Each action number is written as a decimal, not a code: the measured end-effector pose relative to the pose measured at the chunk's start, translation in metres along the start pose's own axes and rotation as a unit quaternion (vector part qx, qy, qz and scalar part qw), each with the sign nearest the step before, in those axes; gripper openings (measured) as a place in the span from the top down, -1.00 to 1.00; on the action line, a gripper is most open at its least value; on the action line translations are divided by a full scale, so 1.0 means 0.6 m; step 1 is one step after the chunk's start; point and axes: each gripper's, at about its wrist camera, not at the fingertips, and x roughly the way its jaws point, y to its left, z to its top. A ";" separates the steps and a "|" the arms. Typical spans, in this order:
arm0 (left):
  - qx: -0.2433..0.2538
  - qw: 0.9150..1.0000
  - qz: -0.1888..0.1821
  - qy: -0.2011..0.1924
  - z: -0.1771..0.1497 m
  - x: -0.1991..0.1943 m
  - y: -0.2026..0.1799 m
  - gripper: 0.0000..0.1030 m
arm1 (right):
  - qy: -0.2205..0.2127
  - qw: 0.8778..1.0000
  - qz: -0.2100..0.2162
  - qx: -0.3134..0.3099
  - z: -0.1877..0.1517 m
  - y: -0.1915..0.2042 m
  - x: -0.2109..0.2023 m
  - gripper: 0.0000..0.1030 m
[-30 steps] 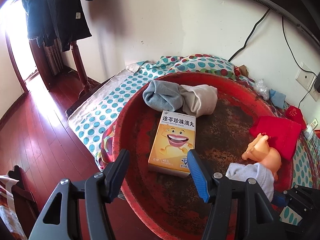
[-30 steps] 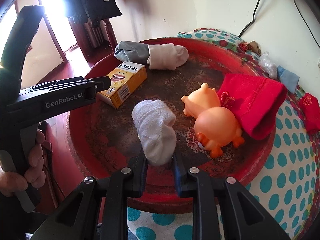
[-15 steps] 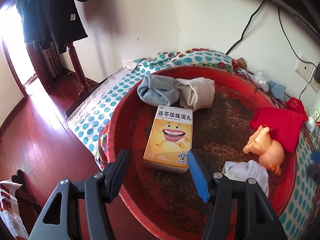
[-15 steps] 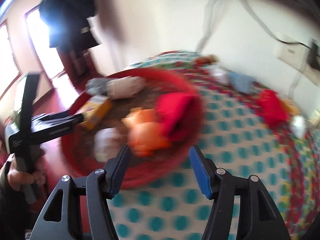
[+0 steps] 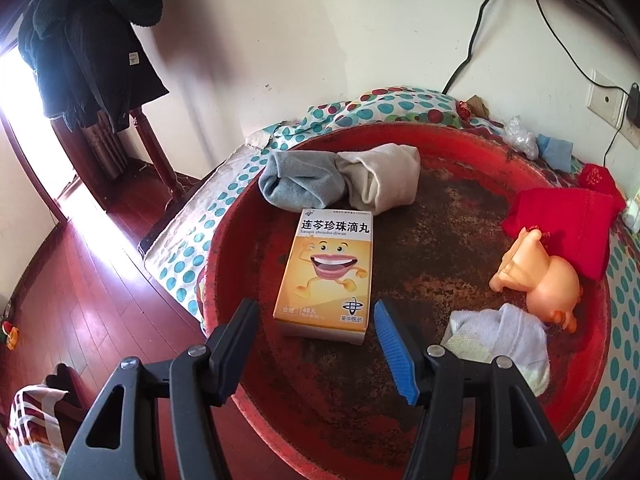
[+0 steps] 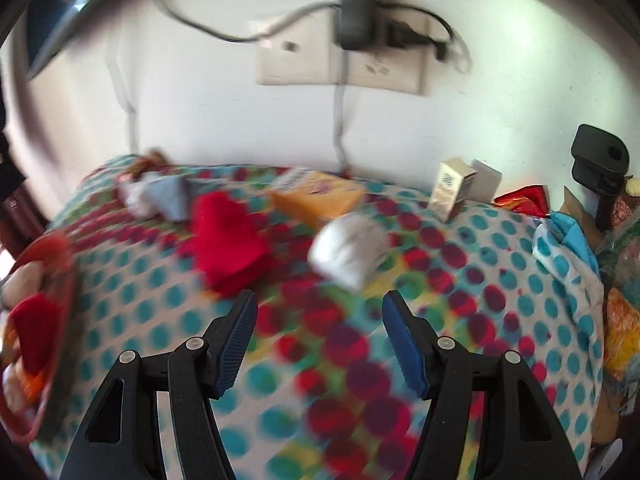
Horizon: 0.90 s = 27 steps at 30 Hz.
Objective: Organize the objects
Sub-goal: 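Grasp another white sock on the bedspread with the right gripper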
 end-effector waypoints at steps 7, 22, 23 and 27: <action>0.035 0.999 0.013 -0.003 -0.006 0.003 -0.023 -0.19 | 0.032 0.999 -0.015 0.021 0.033 -0.017 0.094 -0.56; 0.103 0.992 -0.036 -0.059 0.102 -0.098 -0.183 -0.22 | 0.034 0.999 0.021 -0.010 -0.048 -0.052 0.050 0.04; 0.109 0.991 -0.056 -0.059 0.115 -0.105 -0.216 -0.26 | 0.035 0.999 0.017 -0.019 -0.064 -0.057 0.037 0.04; 0.119 0.985 -0.122 -0.036 0.151 -0.102 -0.336 -0.29 | 0.029 0.999 0.010 -0.042 -0.112 -0.070 -0.003 0.03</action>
